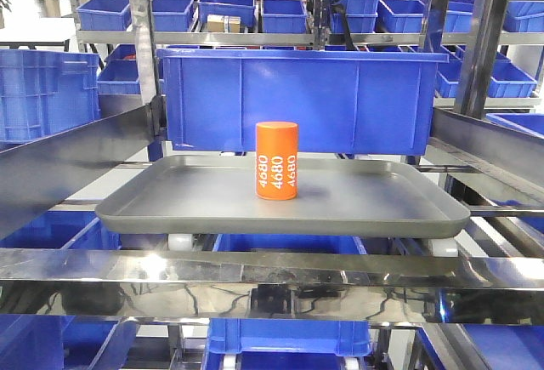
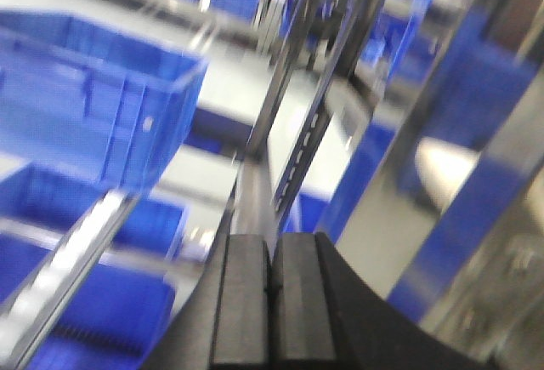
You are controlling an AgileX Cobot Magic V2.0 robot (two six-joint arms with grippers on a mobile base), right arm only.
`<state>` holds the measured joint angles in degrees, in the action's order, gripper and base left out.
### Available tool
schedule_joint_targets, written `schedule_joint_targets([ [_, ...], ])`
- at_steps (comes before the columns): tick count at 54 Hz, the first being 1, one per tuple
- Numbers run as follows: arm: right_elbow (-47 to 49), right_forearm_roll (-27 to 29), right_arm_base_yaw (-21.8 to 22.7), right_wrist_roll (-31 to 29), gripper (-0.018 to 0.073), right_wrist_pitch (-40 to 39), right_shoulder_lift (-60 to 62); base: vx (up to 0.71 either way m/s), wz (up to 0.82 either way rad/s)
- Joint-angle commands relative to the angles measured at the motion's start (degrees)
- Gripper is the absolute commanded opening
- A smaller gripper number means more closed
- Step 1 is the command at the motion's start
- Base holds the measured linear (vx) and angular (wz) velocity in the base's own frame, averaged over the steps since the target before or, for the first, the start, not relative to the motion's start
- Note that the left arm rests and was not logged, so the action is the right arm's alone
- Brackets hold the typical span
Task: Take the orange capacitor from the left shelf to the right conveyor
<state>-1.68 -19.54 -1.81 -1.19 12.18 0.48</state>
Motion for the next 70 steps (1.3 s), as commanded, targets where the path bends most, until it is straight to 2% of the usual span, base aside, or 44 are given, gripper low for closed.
schedule_joint_targets([
  [1,-0.6,-1.7,0.5,-0.4,-0.0011,-8.3,0.9,0.0,0.0],
  [11,-0.6,-1.3,0.5,0.8,-0.0011,-19.2,0.9,0.0,0.0],
  [20,-0.4,-1.3,0.5,0.8,-0.0011,-33.7,0.9,0.0,0.0],
  [26,-0.4,0.4,0.5,1.8,-0.0011,-44.9,0.9,0.0,0.0],
  [38,0.3,5.6,0.5,3.5,-0.0011,-55.8,0.9,0.0,0.0],
  [44,3.9,7.2,0.5,5.6,-0.0011,-51.0,0.9,0.0,0.0],
  [58,21.7,7.2,0.5,7.5,-0.0011,-16.8,-3.1,0.0,0.0],
  [64,26.6,7.1,0.5,8.5,-0.0011,-5.3,-7.4,0.0,0.0],
  [70,28.0,7.0,0.5,8.5,-0.0011,-1.9,-10.0,0.0,0.0],
])
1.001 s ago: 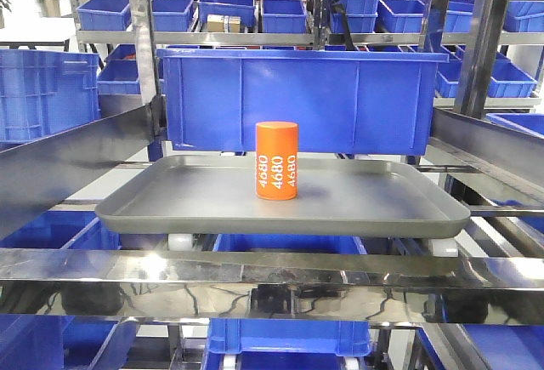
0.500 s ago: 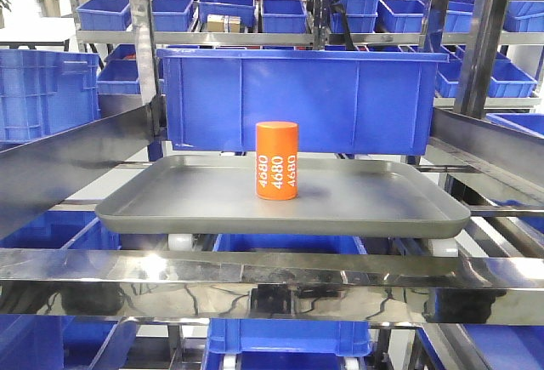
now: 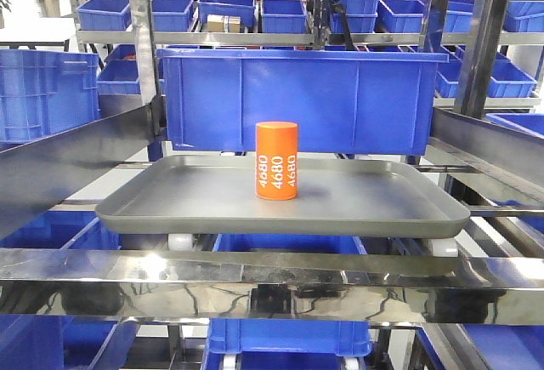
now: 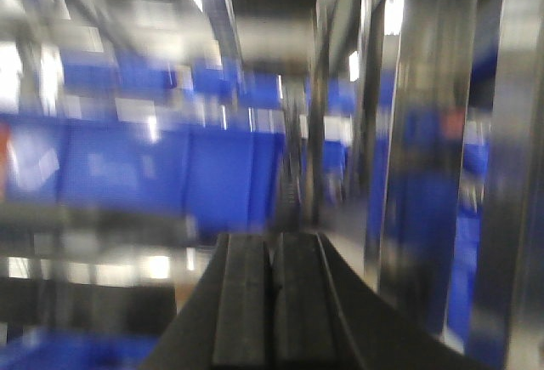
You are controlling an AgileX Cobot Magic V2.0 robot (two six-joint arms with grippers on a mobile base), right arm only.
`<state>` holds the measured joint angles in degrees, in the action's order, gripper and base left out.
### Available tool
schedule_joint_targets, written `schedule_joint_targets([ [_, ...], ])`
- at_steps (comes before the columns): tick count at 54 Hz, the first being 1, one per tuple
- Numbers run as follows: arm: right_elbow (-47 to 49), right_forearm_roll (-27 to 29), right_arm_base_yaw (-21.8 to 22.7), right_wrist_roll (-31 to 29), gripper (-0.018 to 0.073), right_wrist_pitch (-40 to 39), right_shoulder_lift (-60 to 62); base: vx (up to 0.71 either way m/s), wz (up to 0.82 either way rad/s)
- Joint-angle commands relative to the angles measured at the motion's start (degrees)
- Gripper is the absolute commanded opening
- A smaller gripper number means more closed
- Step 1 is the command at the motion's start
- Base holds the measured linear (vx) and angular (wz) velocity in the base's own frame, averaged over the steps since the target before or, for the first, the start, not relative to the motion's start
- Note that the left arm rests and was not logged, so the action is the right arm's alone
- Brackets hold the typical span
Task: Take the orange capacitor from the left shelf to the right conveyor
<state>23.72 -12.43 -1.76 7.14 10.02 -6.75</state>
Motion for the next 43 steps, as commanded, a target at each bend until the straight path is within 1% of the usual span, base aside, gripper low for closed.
schedule_joint_targets([
  [1,2.6,-0.2,0.4,0.2,-0.0011,0.2,-3.0,0.0,0.0],
  [29,2.7,0.1,0.4,0.5,0.0001,-1.4,-3.6,0.0,0.0],
  [36,2.7,0.1,0.4,0.5,0.0038,-1.4,-3.6,0.0,0.0],
  [43,2.7,0.1,0.4,0.5,0.0108,-1.0,-3.6,0.0,0.0],
])
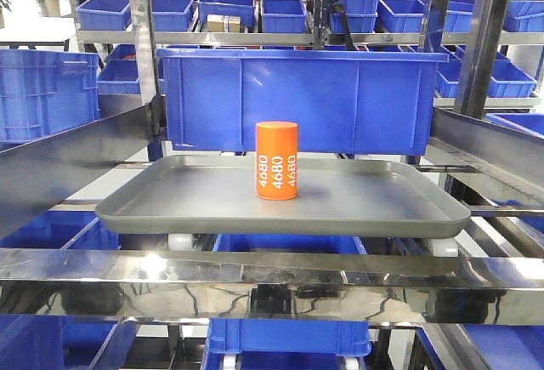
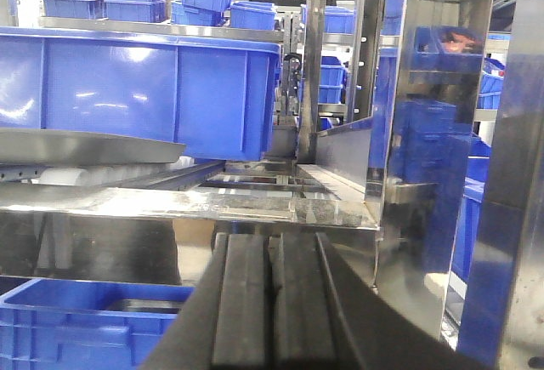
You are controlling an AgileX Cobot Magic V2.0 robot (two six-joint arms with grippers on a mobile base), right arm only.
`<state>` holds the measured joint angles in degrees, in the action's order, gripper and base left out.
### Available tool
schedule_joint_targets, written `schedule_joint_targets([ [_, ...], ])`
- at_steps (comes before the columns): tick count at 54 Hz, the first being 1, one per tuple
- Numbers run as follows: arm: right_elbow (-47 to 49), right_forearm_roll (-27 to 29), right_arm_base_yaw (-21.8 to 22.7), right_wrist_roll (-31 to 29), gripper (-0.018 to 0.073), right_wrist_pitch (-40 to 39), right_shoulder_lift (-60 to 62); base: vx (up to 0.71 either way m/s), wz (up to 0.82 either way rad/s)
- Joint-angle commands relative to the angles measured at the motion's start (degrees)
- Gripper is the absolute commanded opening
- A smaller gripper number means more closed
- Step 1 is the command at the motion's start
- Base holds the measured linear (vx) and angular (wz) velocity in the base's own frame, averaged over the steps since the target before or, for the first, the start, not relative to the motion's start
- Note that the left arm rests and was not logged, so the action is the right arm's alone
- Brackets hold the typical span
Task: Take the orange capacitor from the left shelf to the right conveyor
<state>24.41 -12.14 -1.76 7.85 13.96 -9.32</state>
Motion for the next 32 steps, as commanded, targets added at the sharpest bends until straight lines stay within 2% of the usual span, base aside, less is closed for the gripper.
schedule_joint_targets([
  [1,2.0,-0.2,0.4,-0.2,0.0123,-4.7,-1.0,0.0,0.0],
  [7,2.0,-0.2,0.4,-0.2,0.0211,-3.0,-1.0,0.0,0.0],
  [11,2.0,-0.2,0.4,-0.2,0.0301,-2.0,-1.0,0.0,0.0],
  [20,2.0,0.0,0.4,0.0,0.0456,-2.9,-1.0,0.0,0.0],
  [26,2.0,0.5,0.4,0.0,0.0511,-6.0,-1.4,0.0,0.0],
  [32,2.4,1.4,0.4,-0.2,0.0519,-8.5,-4.1,0.0,0.0],
])
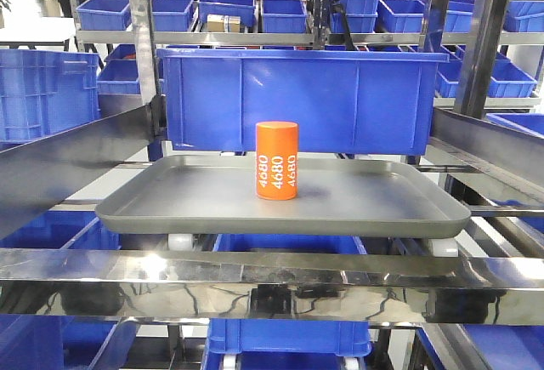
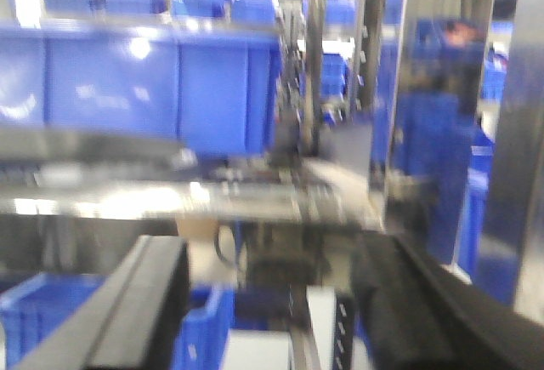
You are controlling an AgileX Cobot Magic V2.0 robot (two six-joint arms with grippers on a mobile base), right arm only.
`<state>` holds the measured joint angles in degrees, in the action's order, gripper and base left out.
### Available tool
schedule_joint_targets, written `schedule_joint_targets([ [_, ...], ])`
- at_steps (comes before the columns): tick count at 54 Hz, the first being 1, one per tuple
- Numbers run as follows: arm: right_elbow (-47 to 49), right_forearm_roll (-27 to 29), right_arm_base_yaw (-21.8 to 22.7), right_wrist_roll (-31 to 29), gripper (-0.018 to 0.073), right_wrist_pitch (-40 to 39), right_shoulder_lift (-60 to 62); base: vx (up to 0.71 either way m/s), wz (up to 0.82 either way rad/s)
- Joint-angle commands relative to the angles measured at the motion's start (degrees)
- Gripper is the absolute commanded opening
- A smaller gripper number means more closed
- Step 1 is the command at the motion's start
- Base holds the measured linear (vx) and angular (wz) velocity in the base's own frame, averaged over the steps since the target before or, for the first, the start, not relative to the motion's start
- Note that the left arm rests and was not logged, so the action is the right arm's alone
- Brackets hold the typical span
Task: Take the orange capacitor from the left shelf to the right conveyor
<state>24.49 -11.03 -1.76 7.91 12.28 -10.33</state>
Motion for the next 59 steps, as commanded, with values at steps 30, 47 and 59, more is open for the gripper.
schedule_joint_targets([
  [30,30.8,11.8,-4.3,-0.5,0.0519,-7.7,-38.1,0.0,0.0],
  [47,45.2,10.1,-20.2,-12.3,0.0517,-2.4,-55.6,0.0,0.0],
  [59,45.2,11.4,-21.2,-12.1,0.0517,-7.4,-60.3,0.0,0.0],
])
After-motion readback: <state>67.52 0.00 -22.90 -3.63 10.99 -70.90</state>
